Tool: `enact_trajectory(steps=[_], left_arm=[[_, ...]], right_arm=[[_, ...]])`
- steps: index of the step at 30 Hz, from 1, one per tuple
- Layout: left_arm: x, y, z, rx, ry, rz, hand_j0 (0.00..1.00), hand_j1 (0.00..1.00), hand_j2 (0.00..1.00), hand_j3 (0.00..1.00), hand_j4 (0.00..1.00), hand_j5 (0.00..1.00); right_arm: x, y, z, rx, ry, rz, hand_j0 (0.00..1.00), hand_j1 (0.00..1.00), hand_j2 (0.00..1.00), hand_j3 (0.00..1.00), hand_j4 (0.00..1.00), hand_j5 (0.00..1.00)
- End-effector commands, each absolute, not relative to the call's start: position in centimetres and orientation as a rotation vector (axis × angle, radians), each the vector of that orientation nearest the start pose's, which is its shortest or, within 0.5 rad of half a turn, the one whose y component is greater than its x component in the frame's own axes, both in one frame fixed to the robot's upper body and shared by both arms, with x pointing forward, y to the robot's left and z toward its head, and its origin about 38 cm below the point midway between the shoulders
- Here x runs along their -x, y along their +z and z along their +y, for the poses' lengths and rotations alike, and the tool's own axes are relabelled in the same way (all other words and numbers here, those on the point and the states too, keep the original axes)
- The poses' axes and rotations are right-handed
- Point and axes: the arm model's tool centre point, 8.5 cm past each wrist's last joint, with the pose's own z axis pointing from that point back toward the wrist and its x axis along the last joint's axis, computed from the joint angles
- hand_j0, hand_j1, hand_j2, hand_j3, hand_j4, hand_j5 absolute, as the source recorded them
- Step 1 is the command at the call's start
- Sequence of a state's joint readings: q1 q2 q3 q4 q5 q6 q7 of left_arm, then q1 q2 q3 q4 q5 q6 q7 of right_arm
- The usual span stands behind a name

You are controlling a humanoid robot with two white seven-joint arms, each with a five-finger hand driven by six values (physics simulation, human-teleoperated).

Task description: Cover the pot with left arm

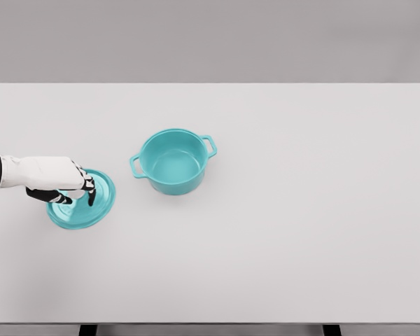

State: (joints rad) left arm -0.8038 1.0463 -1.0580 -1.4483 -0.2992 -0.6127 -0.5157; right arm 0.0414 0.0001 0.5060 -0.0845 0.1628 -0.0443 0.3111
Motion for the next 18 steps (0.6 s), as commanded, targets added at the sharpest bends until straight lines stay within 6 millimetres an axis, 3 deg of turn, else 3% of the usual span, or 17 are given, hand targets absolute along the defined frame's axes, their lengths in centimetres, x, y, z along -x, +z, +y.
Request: enact_trajectory(steps=[1, 18], left_arm=[[-39.9, 17.6, 34.7, -0.221, -2.27, -1.053, 0.48, 0.48, 0.48, 0.48, 0.48, 0.48], [-40.3, 19.4, 35.6, -0.269, -2.271, -1.052, 0.45, 0.45, 0.45, 0.45, 0.45, 0.45]], right_arm=[[1.3, -26.2, -23.4, -0.259, 0.673, 0.046, 1.0, 1.0, 1.0, 1.0, 1.0, 1.0], [1.3, -26.2, -23.4, -0.259, 0.673, 0.046, 1.0, 1.0, 1.0, 1.0, 1.0, 1.0]])
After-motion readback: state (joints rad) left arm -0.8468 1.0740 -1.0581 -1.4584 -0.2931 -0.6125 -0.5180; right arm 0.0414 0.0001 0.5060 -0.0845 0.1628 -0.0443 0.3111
